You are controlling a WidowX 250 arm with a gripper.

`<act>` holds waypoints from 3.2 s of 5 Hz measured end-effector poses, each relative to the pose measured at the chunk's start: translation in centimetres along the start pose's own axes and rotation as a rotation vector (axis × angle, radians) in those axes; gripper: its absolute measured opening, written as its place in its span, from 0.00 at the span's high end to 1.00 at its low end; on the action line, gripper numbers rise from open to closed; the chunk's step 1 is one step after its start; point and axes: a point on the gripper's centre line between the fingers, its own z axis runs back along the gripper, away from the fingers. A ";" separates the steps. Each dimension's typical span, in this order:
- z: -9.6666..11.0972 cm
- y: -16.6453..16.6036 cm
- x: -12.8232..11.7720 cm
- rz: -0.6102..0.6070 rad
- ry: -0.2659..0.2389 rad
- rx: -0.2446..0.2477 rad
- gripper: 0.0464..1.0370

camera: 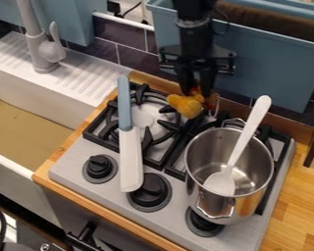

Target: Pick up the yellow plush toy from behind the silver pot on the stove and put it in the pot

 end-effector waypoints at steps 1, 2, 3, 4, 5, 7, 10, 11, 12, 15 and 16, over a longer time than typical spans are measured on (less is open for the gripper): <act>2.8 1.0 0.0 -0.029 -0.036 0.001 0.72; 4.5 0.6 -1.7 -0.064 -0.012 -0.019 0.72; 6.1 -0.3 -4.0 -0.127 -0.019 -0.027 0.72; 6.1 -1.9 -5.9 -0.189 0.015 -0.032 0.72; 6.0 -3.3 -7.5 -0.239 -0.002 -0.037 0.72; 5.2 -5.7 -9.1 -0.310 -0.001 -0.035 0.72; 2.6 -6.5 -11.2 -0.350 -0.003 -0.021 0.73; 2.4 -6.7 -11.3 -0.349 -0.011 -0.017 0.67; 2.5 -6.6 -11.5 -0.329 0.006 -0.034 0.37; 2.7 -6.3 -11.3 -0.316 0.015 -0.042 0.04; 3.3 -6.1 -10.7 -0.303 0.019 -0.053 0.04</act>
